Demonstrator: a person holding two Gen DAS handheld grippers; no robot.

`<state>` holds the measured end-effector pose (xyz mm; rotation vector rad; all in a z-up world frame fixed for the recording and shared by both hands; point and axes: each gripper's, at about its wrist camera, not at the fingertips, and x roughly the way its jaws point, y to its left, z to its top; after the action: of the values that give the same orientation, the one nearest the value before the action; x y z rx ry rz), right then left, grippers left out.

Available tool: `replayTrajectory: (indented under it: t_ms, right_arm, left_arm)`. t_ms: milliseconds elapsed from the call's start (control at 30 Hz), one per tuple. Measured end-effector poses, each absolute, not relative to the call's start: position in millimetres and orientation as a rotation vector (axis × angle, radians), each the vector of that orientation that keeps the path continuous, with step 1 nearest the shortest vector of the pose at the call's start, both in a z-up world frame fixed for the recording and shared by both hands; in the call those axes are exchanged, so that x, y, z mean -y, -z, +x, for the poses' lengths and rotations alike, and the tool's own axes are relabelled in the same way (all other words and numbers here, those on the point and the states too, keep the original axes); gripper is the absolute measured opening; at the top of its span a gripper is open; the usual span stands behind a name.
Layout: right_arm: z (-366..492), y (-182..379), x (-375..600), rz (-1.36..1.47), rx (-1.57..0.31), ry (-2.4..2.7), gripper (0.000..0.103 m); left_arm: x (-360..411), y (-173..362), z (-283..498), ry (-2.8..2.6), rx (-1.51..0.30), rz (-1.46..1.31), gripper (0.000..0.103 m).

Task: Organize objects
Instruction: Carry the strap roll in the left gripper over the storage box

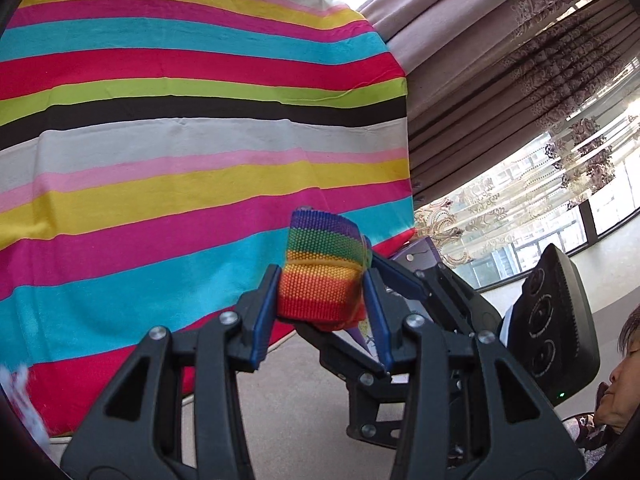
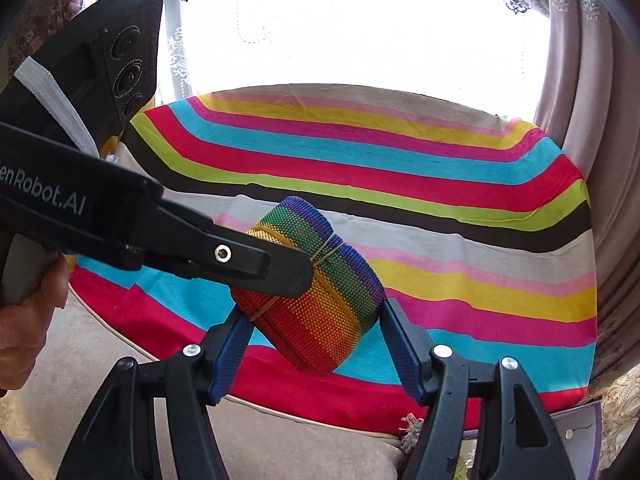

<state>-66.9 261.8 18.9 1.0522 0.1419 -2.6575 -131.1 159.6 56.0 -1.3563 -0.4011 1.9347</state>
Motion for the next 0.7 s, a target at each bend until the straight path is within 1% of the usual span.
replayTrajectory:
  t_ms: [367,700]
  right_arm:
    - [-39.5,-20.8,-308.1,1.068,-0.066,2.723,0.065]
    - [-11.2,-9.6,-337.0,1.170,-0.092,2.769,0.065]
  left_arm:
    - [-205.4,-53.8,-112.5,-1.859,0.318,-1.342,0.044]
    - [-239.7,-34.6,-91.2,-1.795,0.273,-1.333,0.044]
